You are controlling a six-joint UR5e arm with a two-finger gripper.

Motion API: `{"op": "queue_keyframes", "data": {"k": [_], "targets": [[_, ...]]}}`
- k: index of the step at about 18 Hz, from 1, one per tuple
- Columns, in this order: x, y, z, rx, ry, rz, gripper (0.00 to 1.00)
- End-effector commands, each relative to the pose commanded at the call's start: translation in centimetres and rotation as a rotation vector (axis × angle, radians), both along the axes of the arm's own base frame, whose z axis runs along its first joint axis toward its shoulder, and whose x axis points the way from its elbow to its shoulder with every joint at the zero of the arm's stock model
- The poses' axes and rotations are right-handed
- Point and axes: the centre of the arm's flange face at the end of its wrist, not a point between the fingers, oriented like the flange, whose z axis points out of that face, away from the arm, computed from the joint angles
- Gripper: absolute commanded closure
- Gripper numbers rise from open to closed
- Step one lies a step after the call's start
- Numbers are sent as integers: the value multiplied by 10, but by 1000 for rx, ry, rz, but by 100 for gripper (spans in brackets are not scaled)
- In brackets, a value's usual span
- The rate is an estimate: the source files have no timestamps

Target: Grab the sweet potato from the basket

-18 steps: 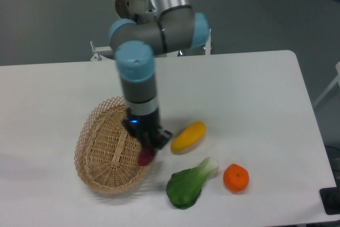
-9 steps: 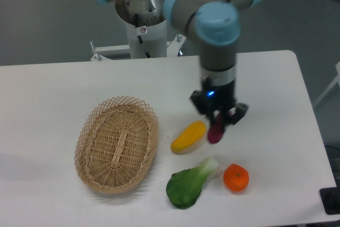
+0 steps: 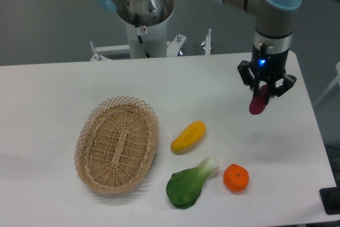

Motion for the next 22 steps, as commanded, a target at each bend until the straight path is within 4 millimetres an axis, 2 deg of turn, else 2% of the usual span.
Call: {"op": "queue_keyframes", "data": {"k": [22], "targets": [[0,0,-3,1,-5,-1,70]]}}
